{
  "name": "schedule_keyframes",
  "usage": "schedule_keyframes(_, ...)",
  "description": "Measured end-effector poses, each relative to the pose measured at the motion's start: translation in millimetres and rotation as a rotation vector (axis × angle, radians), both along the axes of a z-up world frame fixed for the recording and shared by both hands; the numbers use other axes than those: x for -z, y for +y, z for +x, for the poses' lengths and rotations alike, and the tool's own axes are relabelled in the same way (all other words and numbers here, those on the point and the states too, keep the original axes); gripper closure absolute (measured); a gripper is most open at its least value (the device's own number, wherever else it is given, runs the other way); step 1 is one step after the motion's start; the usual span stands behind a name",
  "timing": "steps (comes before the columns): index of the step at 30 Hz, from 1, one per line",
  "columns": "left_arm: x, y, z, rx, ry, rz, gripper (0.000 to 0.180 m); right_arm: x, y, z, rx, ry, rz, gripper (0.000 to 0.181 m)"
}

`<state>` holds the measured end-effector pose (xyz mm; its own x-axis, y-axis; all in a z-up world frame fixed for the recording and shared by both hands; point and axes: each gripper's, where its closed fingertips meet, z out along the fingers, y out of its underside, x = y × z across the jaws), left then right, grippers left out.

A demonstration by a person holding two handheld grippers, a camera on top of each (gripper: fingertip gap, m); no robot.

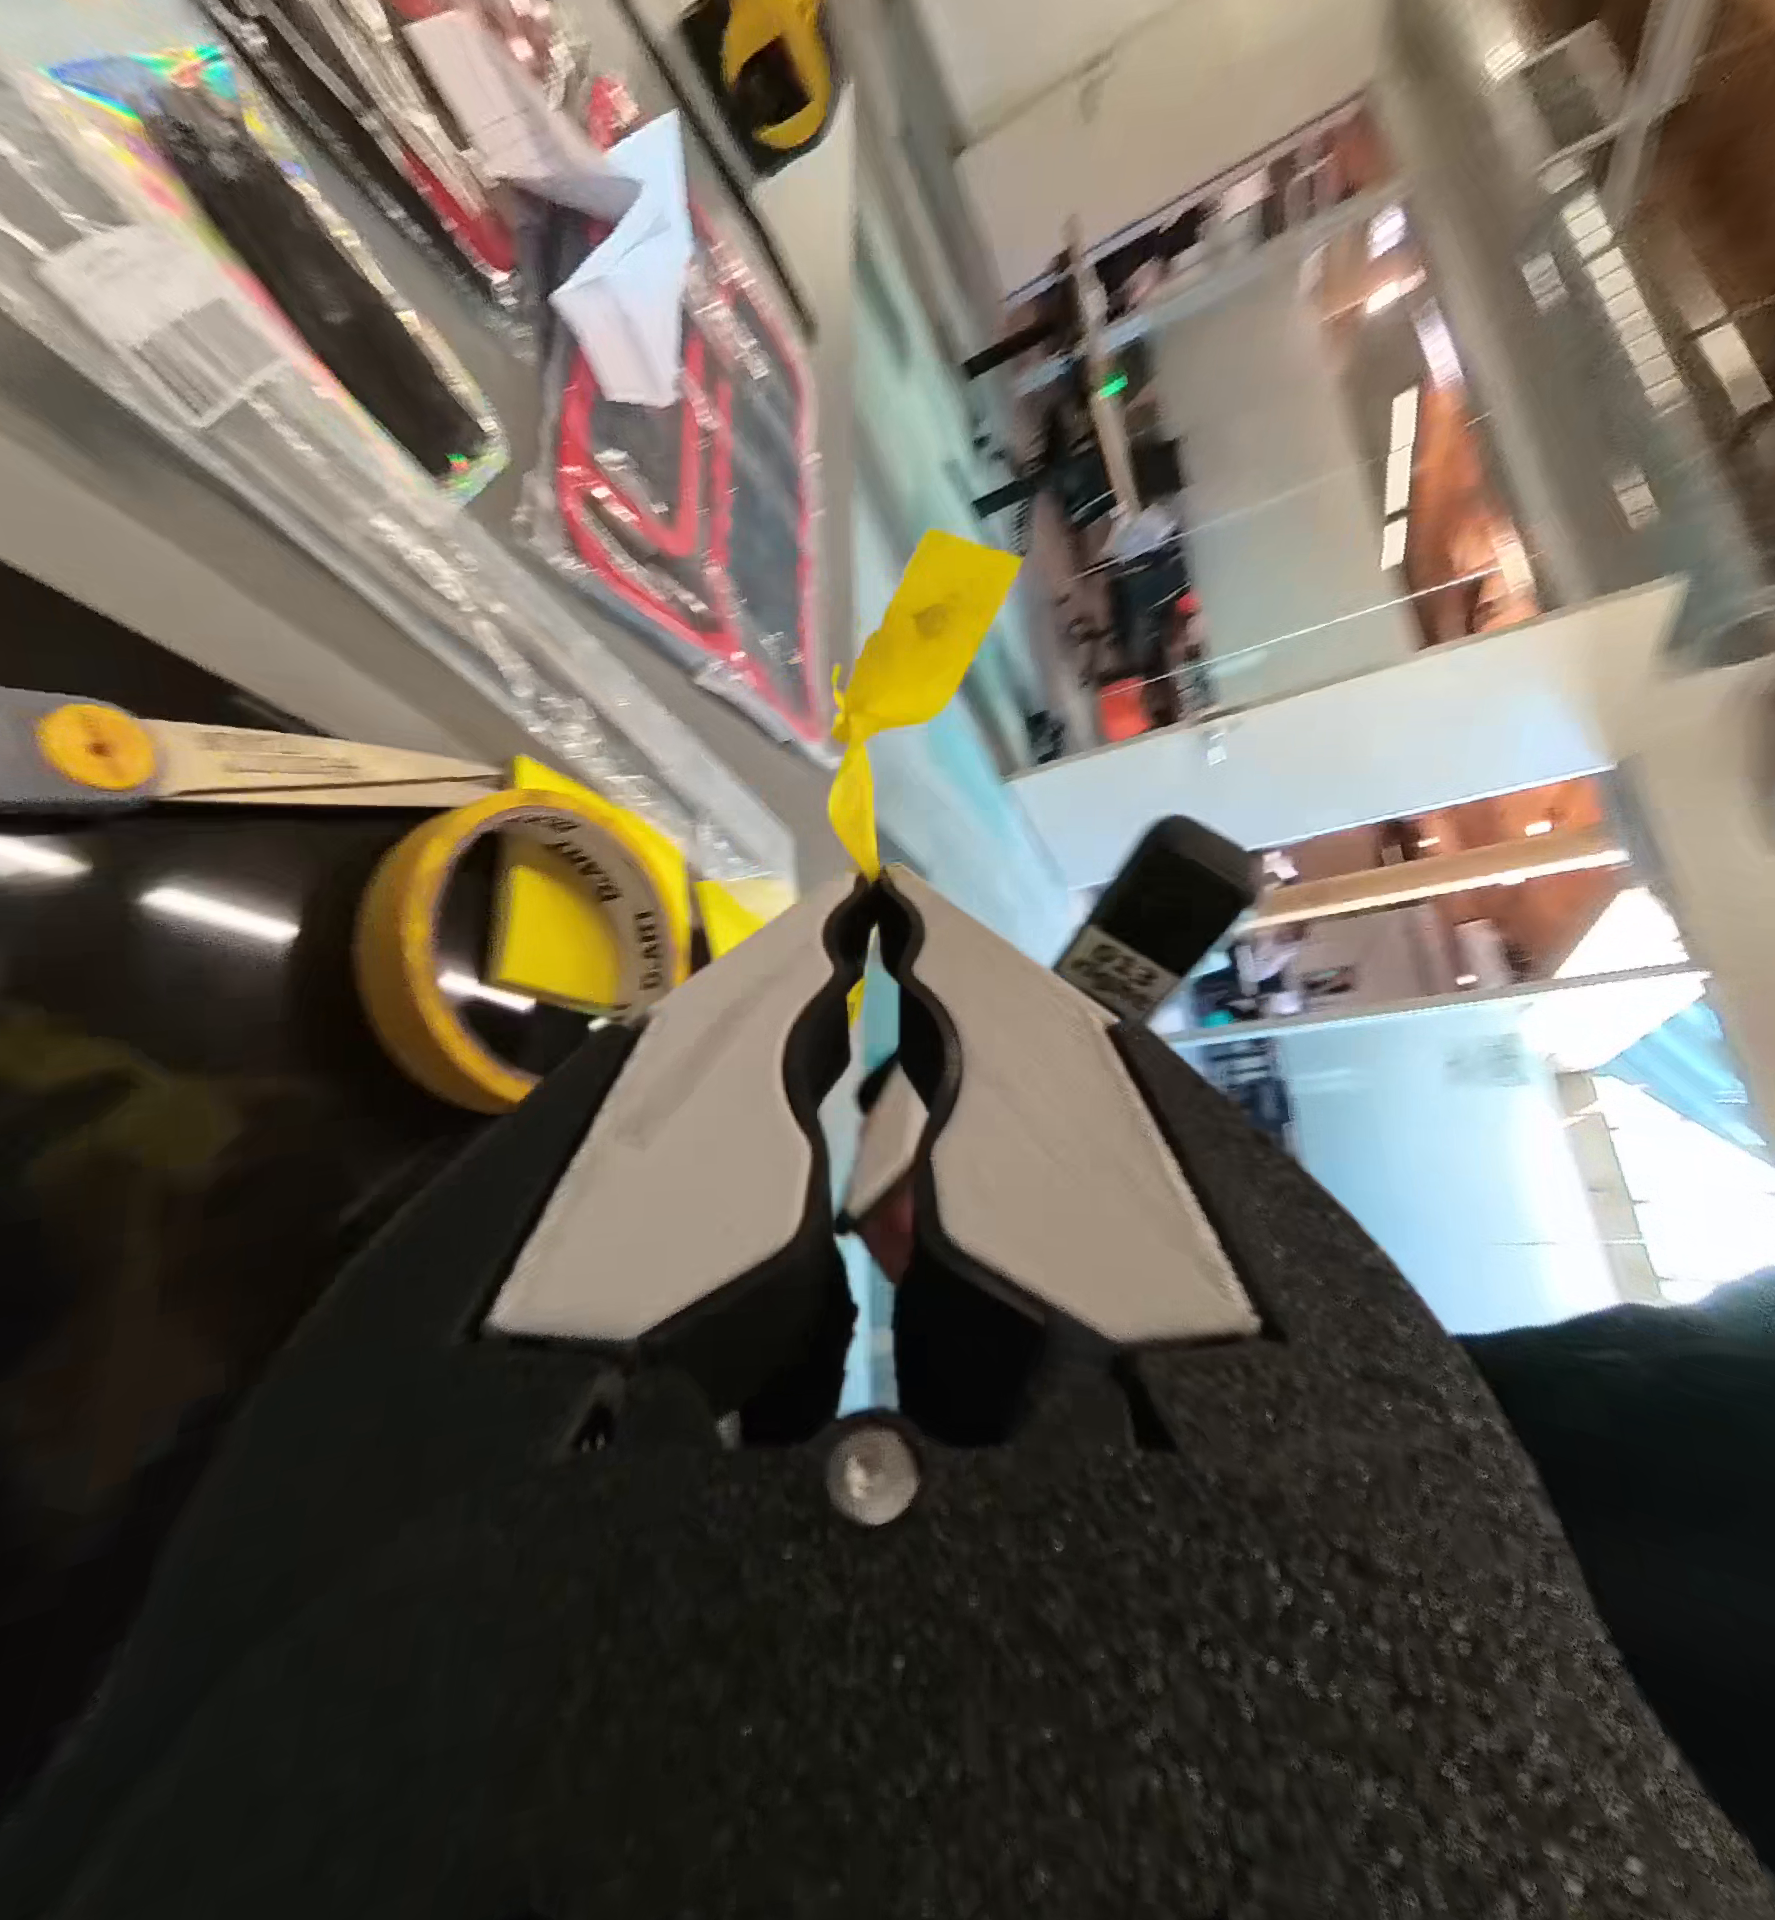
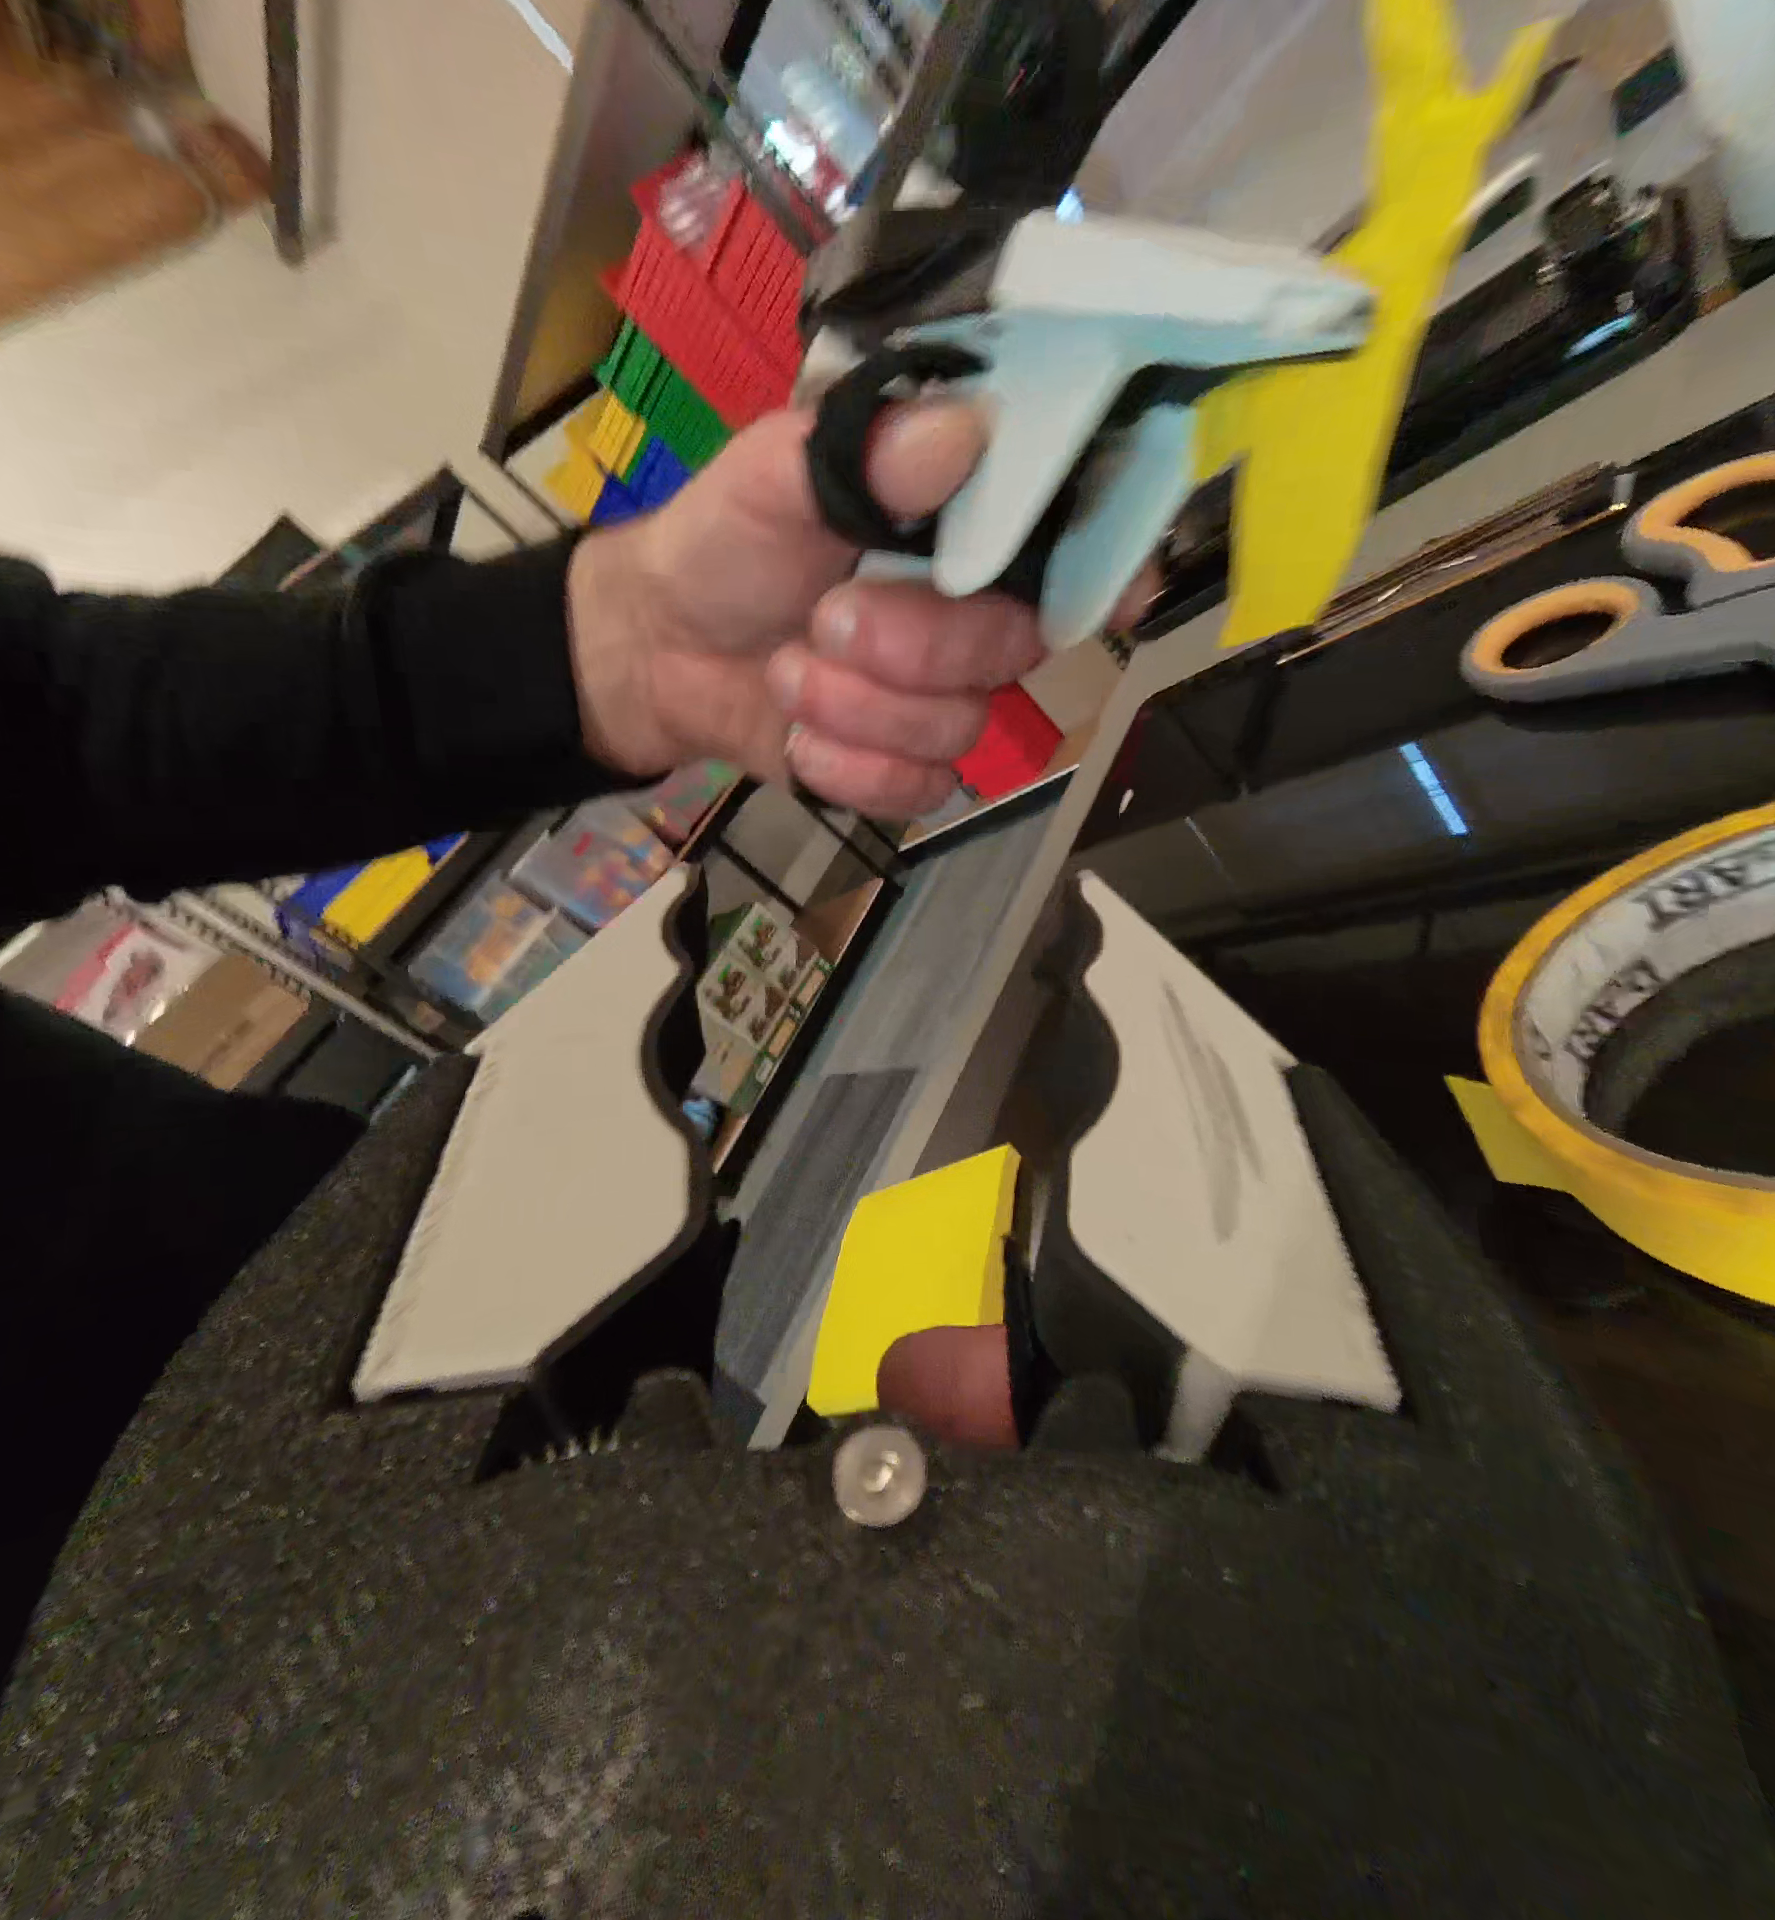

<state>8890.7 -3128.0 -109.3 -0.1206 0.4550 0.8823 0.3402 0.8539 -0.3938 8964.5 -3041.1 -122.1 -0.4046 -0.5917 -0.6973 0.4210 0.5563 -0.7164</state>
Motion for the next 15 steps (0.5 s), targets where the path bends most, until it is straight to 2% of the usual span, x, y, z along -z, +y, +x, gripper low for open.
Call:
schedule_keyframes(3, -12.6, 12.9, 2.5, 0.019, 0.078, 0.063, 0.18, -5.3, -10.5, -18.8, 0.079, 0.011, 0.016, 0.117)
schedule_keyframes(7, -20.5, 29.7, 5.4, 0.128, 0.068, 0.024, 0.18, -35.9, -18.8, -52.9, 0.133, -0.02, -0.031, 0.135)
schedule_keyframes(9, -21.0, 43.9, 7.2, 0.242, 0.008, -0.049, 0.18, -49.3, -24.2, -64.5, 0.111, -0.055, -0.033, 0.14)
schedule_keyframes(12, -40.1, 67.4, 3.7, 0.399, 0.016, -0.095, 0.18, -67.8, -29.2, -65.5, 0.019, -0.103, -0.031, 0.14)
schedule_keyframes(15, -56.5, 76.1, -4.6, 0.463, 0.04, -0.134, 0.18, -74.6, -32.7, -59.2, -0.063, -0.114, -0.001, 0.154)
